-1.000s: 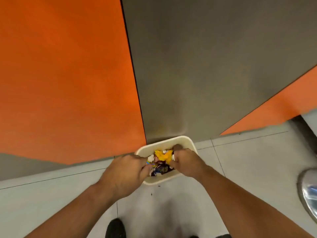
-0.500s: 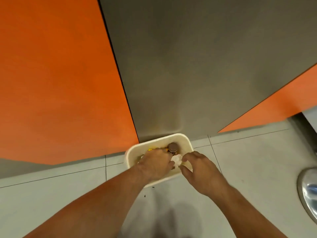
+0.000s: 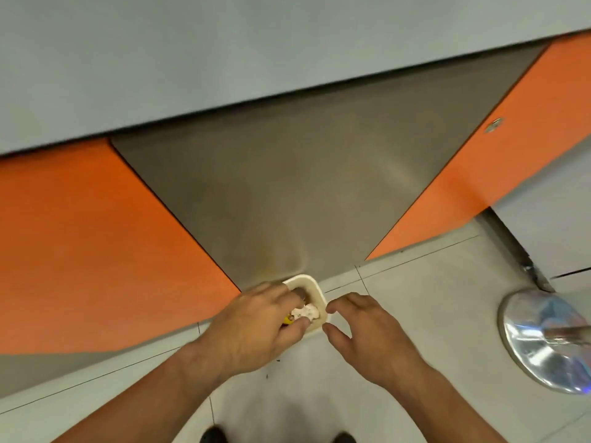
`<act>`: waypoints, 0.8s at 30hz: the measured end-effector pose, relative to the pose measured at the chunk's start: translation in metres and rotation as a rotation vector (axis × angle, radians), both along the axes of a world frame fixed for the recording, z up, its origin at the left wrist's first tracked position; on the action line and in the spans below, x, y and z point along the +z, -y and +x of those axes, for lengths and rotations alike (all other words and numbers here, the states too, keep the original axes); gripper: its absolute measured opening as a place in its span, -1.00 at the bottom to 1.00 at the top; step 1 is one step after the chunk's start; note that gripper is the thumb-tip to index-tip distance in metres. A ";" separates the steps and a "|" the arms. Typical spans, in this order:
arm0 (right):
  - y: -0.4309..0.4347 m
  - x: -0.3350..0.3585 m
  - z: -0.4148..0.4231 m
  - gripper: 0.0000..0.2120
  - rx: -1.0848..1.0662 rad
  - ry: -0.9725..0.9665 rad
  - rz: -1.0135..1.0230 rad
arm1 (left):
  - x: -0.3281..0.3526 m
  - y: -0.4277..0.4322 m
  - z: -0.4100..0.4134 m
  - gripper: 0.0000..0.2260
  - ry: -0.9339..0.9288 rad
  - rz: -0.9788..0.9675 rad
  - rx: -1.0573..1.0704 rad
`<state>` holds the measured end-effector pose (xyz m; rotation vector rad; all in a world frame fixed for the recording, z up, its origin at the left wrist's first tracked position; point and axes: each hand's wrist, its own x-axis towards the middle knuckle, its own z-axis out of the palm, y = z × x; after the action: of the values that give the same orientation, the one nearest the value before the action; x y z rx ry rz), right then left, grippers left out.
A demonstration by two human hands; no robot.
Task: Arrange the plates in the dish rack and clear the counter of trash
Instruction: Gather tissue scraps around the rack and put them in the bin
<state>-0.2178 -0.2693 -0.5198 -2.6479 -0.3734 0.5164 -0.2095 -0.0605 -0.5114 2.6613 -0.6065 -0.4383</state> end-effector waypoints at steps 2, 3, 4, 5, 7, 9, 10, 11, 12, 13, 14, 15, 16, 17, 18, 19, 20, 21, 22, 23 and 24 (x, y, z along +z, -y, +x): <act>0.006 0.051 -0.002 -0.67 0.009 0.013 -0.002 | 0.061 0.001 -0.005 -0.55 0.048 -0.048 0.020; 0.011 0.079 -0.003 -0.68 0.009 0.025 0.002 | 0.089 0.001 -0.008 -0.56 0.066 -0.067 0.033; 0.015 0.108 -0.003 -0.68 0.007 0.042 0.008 | 0.116 0.001 -0.011 -0.56 0.076 -0.078 0.051; 0.020 0.137 -0.002 -0.69 0.002 0.067 0.017 | 0.142 0.002 -0.014 -0.55 0.079 -0.085 0.071; 0.032 0.195 0.000 -0.68 -0.009 0.116 0.026 | 0.194 0.006 -0.018 -0.53 0.107 -0.092 0.093; 0.041 0.251 0.002 -0.67 -0.005 0.162 0.026 | 0.246 0.014 -0.021 -0.52 0.155 -0.090 0.086; 0.046 0.277 0.003 -0.68 -0.002 0.187 0.030 | 0.270 0.018 -0.022 -0.54 0.179 -0.100 0.083; 0.050 0.301 0.003 -0.68 0.002 0.214 0.036 | 0.292 0.023 -0.022 -0.56 0.207 -0.122 0.085; 0.055 0.322 0.004 -0.69 0.006 0.240 0.044 | 0.313 0.028 -0.023 -0.59 0.232 -0.142 0.093; 0.059 0.341 0.004 -0.69 0.009 0.262 0.053 | 0.330 0.033 -0.024 -0.60 0.251 -0.153 0.099; 0.063 0.357 0.004 -0.70 0.009 0.286 0.064 | 0.345 0.038 -0.026 -0.60 0.270 -0.157 0.098; 0.068 0.369 0.004 -0.70 0.002 0.310 0.073 | 0.356 0.042 -0.027 -0.58 0.287 -0.158 0.091; 0.072 0.378 0.004 -0.70 -0.007 0.328 0.076 | 0.365 0.046 -0.028 -0.56 0.296 -0.159 0.086; 0.076 0.384 0.003 -0.69 -0.015 0.344 0.078 | 0.372 0.049 -0.030 -0.53 0.301 -0.165 0.087; 0.080 0.388 0.002 -0.69 -0.024 0.355 0.082 | 0.378 0.050 -0.031 -0.52 0.305 -0.177 0.095; 0.082 0.391 0.002 -0.69 -0.031 0.356 0.086 | 0.383 0.051 -0.031 -0.52 0.311 -0.192 0.104; 0.084 0.394 0.002 -0.70 -0.035 0.352 0.089 | 0.388 0.052 -0.030 -0.54 0.320 -0.204 0.114; 0.086 0.397 0.004 -0.70 -0.033 0.350 0.089 | 0.392 0.052 -0.029 -0.56 0.329 -0.211 0.126; 0.086 0.399 0.006 -0.70 -0.029 0.354 0.088 | 0.396 0.051 -0.027 -0.59 0.340 -0.215 0.137; 0.086 0.402 0.010 -0.69 -0.027 0.358 0.084 | 0.399 0.049 -0.023 -0.60 0.350 -0.216 0.146; 0.085 0.406 0.015 -0.69 -0.029 0.363 0.081 | 0.401 0.047 -0.019 -0.60 0.355 -0.214 0.155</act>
<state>-0.2024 -0.3544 -0.1135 -2.6584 -0.4507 0.0067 -0.2286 -0.1076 -0.1099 2.5674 -0.5081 0.1410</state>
